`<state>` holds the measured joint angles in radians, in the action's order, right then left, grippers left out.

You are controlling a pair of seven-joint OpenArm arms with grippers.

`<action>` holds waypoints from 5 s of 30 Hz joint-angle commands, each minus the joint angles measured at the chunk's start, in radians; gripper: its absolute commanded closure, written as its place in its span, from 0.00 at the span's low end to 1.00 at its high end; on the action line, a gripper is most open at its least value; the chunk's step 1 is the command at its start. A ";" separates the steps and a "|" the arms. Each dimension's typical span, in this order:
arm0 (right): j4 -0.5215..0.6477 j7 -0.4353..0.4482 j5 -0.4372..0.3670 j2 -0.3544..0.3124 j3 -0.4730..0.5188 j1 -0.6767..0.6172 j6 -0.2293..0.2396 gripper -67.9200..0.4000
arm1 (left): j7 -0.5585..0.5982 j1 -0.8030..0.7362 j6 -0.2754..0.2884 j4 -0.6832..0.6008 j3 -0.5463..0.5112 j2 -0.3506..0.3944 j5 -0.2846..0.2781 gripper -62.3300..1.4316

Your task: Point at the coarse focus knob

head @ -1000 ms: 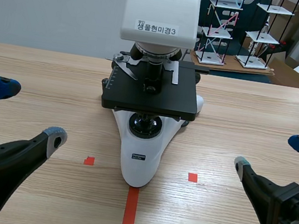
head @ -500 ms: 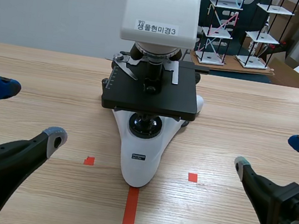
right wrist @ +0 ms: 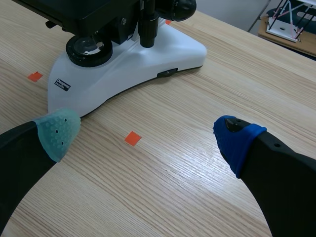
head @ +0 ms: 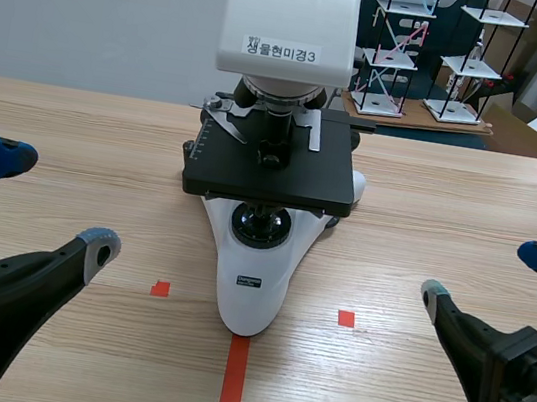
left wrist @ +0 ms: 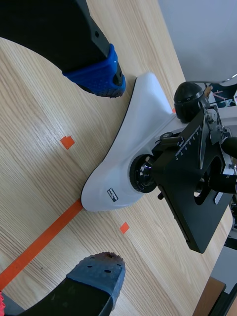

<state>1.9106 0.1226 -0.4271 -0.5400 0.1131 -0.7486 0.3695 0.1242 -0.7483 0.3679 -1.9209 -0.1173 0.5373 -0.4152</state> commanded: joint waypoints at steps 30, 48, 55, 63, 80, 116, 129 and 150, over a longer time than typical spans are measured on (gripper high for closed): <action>0.013 0.031 -0.093 -0.012 0.075 0.060 0.020 0.65 | 0.016 0.001 0.001 -0.004 -0.007 -0.003 -0.008 0.00; 0.013 -0.251 -0.397 -0.167 0.129 0.492 -0.023 0.98 | 0.016 0.001 0.001 -0.004 -0.007 -0.003 -0.008 0.00; 0.011 -0.318 -0.396 -0.167 0.100 0.681 -0.034 0.98 | 0.016 0.001 0.001 -0.004 -0.007 -0.003 -0.008 0.00; -0.093 -0.349 -0.347 -0.163 -0.064 0.889 -0.075 0.98 | 0.016 0.001 0.001 -0.004 -0.007 -0.003 -0.008 0.00; -0.515 -0.483 -0.328 -0.033 -0.356 1.262 -0.014 0.98 | 0.016 0.001 0.001 -0.004 -0.007 -0.003 -0.008 0.00; -0.529 -0.734 -0.344 0.034 -0.410 1.316 0.074 0.98 | 0.016 0.001 0.001 -0.004 -0.007 -0.003 -0.008 0.00; -0.529 -0.734 -0.345 0.034 -0.411 1.314 0.097 0.98 | 0.016 0.001 0.001 -0.004 -0.007 -0.003 -0.008 0.00; -0.529 -0.735 -0.359 0.047 -0.421 1.314 0.107 0.98 | 0.017 0.001 0.001 -0.004 -0.007 -0.002 -0.008 0.00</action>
<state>1.3594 -0.6231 -0.7784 -0.4900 -0.3065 0.5446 0.4793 0.1242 -0.7483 0.3679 -1.9209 -0.1173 0.5373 -0.4160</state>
